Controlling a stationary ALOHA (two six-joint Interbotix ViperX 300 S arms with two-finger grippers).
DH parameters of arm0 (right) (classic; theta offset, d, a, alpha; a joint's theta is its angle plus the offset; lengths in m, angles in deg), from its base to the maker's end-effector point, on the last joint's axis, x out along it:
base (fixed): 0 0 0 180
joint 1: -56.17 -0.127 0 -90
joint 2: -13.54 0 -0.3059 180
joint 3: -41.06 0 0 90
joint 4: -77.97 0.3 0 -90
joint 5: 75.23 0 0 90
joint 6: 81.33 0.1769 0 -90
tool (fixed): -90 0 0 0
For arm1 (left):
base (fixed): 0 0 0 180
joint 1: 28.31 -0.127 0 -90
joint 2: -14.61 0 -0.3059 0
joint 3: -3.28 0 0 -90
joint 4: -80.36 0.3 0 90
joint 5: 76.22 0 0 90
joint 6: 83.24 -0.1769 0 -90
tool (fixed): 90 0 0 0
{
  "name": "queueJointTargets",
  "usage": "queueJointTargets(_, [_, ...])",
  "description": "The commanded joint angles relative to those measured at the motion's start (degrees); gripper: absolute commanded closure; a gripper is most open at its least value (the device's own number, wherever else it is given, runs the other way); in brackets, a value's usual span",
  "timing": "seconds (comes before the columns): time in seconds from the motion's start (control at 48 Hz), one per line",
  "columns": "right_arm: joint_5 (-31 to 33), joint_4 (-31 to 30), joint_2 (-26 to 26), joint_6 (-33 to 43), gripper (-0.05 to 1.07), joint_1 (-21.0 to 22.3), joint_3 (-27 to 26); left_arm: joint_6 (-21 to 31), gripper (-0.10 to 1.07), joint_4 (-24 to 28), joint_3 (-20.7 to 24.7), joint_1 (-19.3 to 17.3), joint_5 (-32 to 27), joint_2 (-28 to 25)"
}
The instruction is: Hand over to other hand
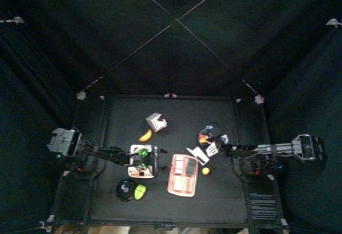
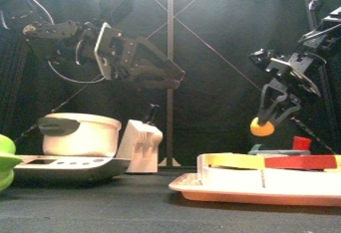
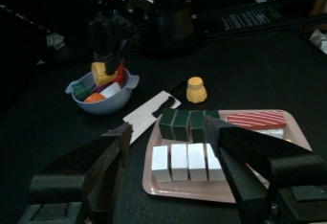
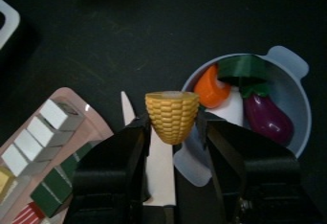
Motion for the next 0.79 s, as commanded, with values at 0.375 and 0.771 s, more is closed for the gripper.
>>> queueJointTargets(0.375, [-8.1, 0.0, 0.6, 0.6, 0.36, -1.3, -8.1, -3.8, 0.02, -1.7, 2.5, -0.4, 4.0, -0.5])
queueJointTargets(0.771, [-16.4, -4.7, 0.7, 0.6, 0.36, -1.0, -9.3, -0.1, 0.02, -12.7, 9.1, 0.9, 4.6, -6.6])
